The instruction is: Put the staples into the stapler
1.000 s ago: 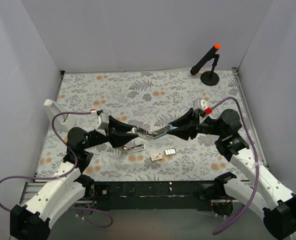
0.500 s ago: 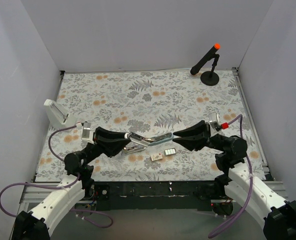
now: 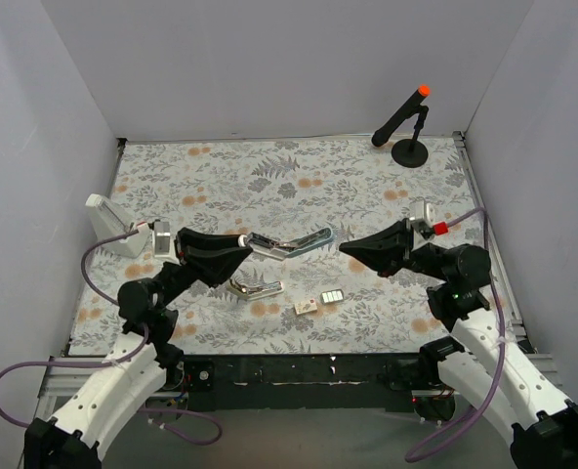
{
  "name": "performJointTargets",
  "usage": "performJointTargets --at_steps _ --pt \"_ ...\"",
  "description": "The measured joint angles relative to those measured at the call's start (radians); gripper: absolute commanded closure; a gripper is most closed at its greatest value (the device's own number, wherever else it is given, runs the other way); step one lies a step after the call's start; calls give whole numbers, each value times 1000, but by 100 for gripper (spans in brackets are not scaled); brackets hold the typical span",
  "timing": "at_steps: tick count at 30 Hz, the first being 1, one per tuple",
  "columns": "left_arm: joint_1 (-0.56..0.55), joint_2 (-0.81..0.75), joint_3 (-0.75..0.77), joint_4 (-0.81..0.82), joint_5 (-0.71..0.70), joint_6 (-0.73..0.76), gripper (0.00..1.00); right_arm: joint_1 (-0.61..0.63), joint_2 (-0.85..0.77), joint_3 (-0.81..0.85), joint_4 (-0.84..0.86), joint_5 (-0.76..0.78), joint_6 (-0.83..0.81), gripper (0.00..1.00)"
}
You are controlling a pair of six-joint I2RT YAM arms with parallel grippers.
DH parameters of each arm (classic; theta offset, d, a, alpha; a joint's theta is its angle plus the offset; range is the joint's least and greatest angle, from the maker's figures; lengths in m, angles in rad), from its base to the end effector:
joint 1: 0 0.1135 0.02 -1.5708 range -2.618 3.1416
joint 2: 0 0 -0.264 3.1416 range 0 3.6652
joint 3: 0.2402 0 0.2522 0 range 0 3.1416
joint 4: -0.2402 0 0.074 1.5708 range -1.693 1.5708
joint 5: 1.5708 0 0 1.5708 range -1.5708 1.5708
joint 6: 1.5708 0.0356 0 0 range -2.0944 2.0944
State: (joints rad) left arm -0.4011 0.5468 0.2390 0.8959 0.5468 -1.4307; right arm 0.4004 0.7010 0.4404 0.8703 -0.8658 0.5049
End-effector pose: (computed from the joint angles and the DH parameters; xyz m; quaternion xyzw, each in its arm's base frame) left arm 0.1152 -0.0690 0.2917 -0.0165 0.5126 -0.7509 0.4160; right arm 0.1275 0.0834 0.3342 -0.3496 0.4385 0.5264 0.6391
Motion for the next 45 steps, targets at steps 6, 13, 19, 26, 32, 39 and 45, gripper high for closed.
performJointTargets --at_steps 6,13,19,26,32,39,45 --pt "0 97 230 -296 78 240 100 0 45 224 -459 2 -251 40" --pt "0 193 349 -539 175 456 100 12 151 494 -896 23 -540 26" --pt "0 206 348 -607 224 515 100 178 290 612 -1079 124 -664 25" --pt "0 174 303 -566 245 497 100 359 494 716 -1169 254 -734 26" --pt "0 153 259 -513 255 460 100 376 583 718 -1171 267 -743 31" --pt "0 152 257 -475 258 431 100 402 612 724 -1165 241 -740 35" --pt "0 152 253 -457 259 421 100 408 616 724 -1155 212 -737 43"
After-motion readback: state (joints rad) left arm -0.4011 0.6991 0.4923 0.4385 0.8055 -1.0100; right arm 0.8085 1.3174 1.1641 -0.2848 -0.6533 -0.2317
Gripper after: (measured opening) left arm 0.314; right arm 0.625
